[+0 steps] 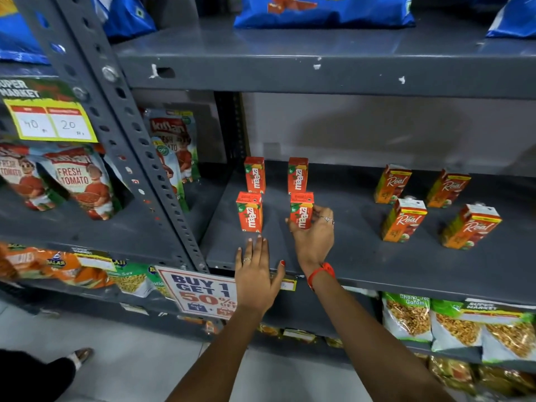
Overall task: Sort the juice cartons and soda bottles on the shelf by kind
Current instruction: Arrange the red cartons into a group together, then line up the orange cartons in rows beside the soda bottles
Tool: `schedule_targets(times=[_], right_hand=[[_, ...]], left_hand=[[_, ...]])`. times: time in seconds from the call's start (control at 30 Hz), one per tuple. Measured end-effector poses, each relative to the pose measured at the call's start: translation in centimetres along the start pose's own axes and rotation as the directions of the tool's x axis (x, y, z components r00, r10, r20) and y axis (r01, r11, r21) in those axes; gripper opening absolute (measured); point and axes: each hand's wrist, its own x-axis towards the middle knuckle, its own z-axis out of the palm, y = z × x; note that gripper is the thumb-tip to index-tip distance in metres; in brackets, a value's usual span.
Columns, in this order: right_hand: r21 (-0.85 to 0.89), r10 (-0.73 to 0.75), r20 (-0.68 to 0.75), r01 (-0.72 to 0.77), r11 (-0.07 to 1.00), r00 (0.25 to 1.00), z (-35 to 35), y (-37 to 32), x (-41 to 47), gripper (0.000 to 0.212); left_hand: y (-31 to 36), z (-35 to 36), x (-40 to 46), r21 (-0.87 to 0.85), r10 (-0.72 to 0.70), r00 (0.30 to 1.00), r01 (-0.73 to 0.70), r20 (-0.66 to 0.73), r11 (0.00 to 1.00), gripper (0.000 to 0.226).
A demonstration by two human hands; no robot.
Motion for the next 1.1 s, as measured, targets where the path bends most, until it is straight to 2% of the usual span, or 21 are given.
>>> schedule_targets(times=[0.27, 0.4, 0.47, 0.53, 0.57, 0.6, 0.67, 0.7, 0.77, 0.97, 1.1], right_hand=[[-0.001, -0.021, 0.080, 0.021, 1.000, 0.997, -0.5, -0.1, 0.1, 0.056], [0.178, 0.053, 0.216, -0.093, 0.980, 0.975, -1.6, 1.0, -0.2, 0.068], [0.268, 0.060, 0.260, -0.131, 0.954, 0.964, -2.2, 1.5, -0.6, 0.067], [0.290, 0.048, 0.287, -0.134, 0.948, 0.957, -2.6, 1.7, -0.8, 0.059], [0.288, 0.043, 0.312, -0.137, 0.948, 0.949, -2.8, 1.8, -0.9, 0.054], [0.287, 0.031, 0.344, -0.136, 0.948, 0.939, -3.0, 1.8, -1.0, 0.050], [0.263, 0.015, 0.416, -0.137, 0.955, 0.909, -3.2, 1.6, -1.0, 0.054], [0.242, 0.017, 0.445, -0.138, 0.960, 0.895, -3.4, 1.5, -1.0, 0.057], [0.214, 0.016, 0.474, -0.133, 0.968, 0.880, -3.8, 1.4, -0.9, 0.061], [0.144, -0.007, 0.520, -0.080, 0.986, 0.854, -4.1, 1.2, -1.4, 0.068], [0.135, -0.003, 0.521, -0.079, 0.988, 0.853, -4.1, 1.2, -1.3, 0.068]], left_hand=[[-0.2, 0.6, 0.1, -0.002, -0.003, 1.000, 0.003, -0.027, 1.000, 0.065], [0.5, 0.0, 0.0, -0.047, -0.006, 0.999, 0.003, -0.049, 0.999, 0.062], [1.6, -0.5, 0.3, -0.190, 0.068, 0.993, -0.086, -0.098, 0.978, 0.056], [3.4, -1.0, 1.5, -0.495, 0.038, 0.994, -0.084, -0.103, 0.865, 0.052], [4.3, -1.3, 2.3, -0.677, -0.038, 0.999, 0.004, -0.036, 0.736, 0.051], [5.1, -1.6, 3.2, -0.822, -0.125, 0.989, 0.140, 0.084, 0.552, 0.050], [6.2, -2.2, 5.0, -0.918, -0.218, 0.926, 0.350, 0.309, 0.187, 0.042], [6.4, -2.4, 5.7, -0.919, -0.211, 0.910, 0.383, 0.357, 0.097, 0.037], [6.7, -2.8, 6.3, -0.923, -0.160, 0.920, 0.374, 0.357, 0.090, 0.036], [6.3, -2.8, 5.9, -0.939, -0.153, 0.931, 0.341, 0.330, 0.048, 0.049], [6.4, -3.1, 6.0, -0.924, -0.151, 0.917, 0.380, 0.369, 0.049, 0.056]])
